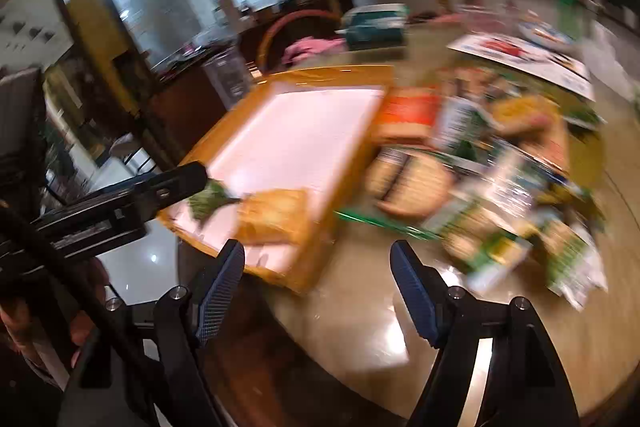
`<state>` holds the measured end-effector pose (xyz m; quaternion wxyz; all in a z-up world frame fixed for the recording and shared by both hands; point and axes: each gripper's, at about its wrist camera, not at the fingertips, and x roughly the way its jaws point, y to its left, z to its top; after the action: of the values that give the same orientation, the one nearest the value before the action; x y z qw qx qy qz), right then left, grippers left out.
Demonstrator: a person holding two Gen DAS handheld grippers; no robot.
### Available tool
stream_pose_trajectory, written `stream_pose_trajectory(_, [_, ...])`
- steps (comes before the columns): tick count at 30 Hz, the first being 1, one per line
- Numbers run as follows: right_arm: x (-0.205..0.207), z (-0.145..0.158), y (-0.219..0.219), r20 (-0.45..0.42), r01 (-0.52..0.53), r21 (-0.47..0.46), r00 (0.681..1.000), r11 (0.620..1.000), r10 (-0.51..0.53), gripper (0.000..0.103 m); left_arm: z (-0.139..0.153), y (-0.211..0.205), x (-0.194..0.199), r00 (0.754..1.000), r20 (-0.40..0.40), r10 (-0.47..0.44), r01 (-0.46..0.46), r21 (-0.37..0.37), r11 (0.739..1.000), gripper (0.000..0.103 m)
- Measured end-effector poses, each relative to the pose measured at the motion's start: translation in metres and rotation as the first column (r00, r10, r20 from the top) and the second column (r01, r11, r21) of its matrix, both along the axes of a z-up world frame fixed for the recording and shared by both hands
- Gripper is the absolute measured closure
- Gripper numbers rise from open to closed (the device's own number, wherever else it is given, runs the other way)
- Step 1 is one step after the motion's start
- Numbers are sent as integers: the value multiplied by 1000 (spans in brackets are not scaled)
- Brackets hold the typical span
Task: Organize snacks
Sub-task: 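Carry the green pea bag into the tray with the left gripper while the right places the cheese-cracker bag, then grasp the green garlic pea bag with the right gripper while the left grasps another green pea bag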
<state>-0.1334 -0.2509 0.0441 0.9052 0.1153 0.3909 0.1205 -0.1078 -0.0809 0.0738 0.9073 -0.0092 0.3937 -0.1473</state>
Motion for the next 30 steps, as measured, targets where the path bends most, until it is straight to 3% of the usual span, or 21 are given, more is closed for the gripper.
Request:
stream_pose_trajectory(3, [-17,-4,-40,-21,64,32,998,997,-63,28,-4,-29,-8,997,-28,-69,69,5,998,15])
stream_pose_trajectory(9, [-34,-8,-93,-40,154,4,987,988,-154,28,-13,-70,-19,988,-72,-137,139,16,990,15])
stream_pose_trajectory(14, [-15,-9,-124,-48,222,-11,974,975,-222,30,-16,-80,-23,985,-96,-147,150,26,988,15])
stream_pose_trajectory(18, [9,-14,-131,-42,184,-13,982,983,-185,33,-19,-82,-24,983,-119,-142,145,19,989,15])
stream_pose_trajectory(21, [29,-28,-132,-85,184,-28,979,983,-186,46,-21,-83,-26,982,-127,-141,144,15,989,15])
stream_pose_trajectory(23, [34,-39,-132,-118,182,-30,976,983,-184,63,-23,-84,-25,979,-149,-140,142,4,990,15])
stream_pose_trajectory(30, [-11,-42,-120,-112,196,-4,974,981,-195,69,-43,-104,-12,947,-261,-188,163,-114,980,16])
